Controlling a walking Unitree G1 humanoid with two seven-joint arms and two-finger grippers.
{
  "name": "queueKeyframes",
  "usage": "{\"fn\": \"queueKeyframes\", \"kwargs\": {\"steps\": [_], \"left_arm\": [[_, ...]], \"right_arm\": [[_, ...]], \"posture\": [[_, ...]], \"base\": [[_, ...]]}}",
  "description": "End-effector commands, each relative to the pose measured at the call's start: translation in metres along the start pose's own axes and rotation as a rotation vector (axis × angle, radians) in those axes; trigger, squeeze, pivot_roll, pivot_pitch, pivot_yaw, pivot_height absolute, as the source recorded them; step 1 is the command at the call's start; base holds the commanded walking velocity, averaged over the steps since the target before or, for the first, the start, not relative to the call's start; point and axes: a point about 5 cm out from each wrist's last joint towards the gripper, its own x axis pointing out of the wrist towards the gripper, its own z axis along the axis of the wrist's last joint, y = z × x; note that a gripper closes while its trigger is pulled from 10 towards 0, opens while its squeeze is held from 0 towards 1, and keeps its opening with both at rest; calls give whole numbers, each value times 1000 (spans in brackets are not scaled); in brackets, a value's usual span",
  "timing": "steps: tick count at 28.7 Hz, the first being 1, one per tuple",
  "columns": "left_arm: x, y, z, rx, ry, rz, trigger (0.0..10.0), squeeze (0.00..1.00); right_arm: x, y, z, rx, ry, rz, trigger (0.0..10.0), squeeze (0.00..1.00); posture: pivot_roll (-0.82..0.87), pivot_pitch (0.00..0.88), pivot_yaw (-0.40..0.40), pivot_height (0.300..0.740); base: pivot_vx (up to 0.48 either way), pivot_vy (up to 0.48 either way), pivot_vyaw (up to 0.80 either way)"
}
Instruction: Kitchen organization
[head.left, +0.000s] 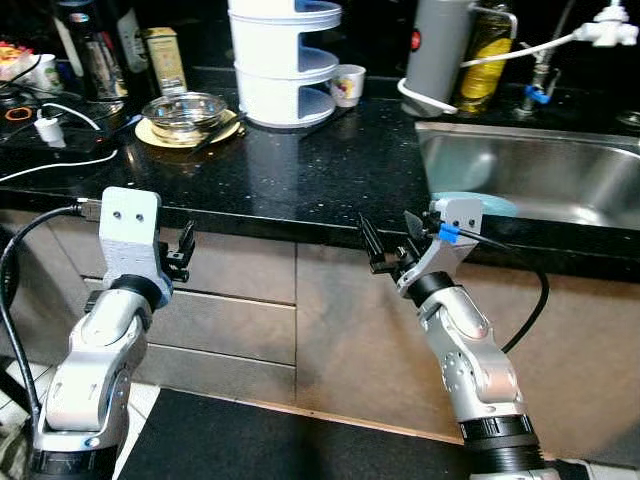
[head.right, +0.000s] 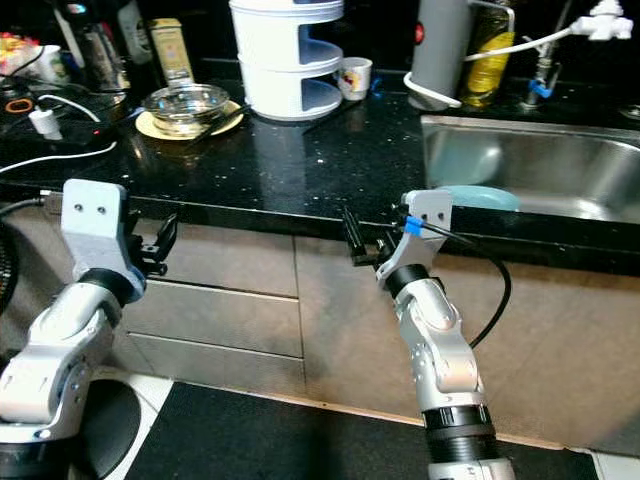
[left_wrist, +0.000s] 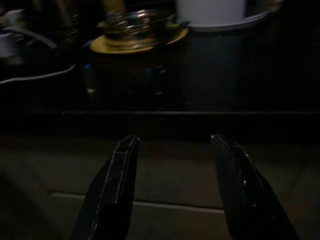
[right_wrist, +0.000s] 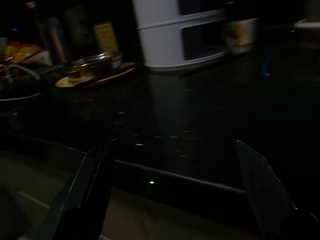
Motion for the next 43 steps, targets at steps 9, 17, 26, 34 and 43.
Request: {"fn": "queueKeyframes", "kwargs": {"steps": [9, 17, 26, 34, 43], "left_arm": [[-2, 2, 1, 26, 8, -4, 10000, 0], [0, -1, 3, 24, 18, -31, 10000, 0], [2, -2, 4, 19, 30, -36, 10000, 0], [4, 6, -1, 12, 77, 19, 10000, 0], [2, 7, -4, -23, 90, 34, 10000, 0]], "right_arm": [[-1, 0, -4, -6, 9, -1, 10000, 0], [-4, -3, -7, 15, 15, -29, 10000, 0], [-9, -5, -10, 26, 25, -47, 10000, 0], [-9, -4, -10, 28, 27, -46, 10000, 0], [-9, -1, -12, 36, 40, -35, 10000, 0]], "posture": [[54, 185, -31, 740], [58, 189, -21, 740], [57, 186, -8, 740], [57, 182, -9, 740], [60, 189, -17, 740]], "base": [[0, 0, 760], [0, 0, 330], [0, 0, 0], [0, -270, 0], [0, 0, 0]]}}
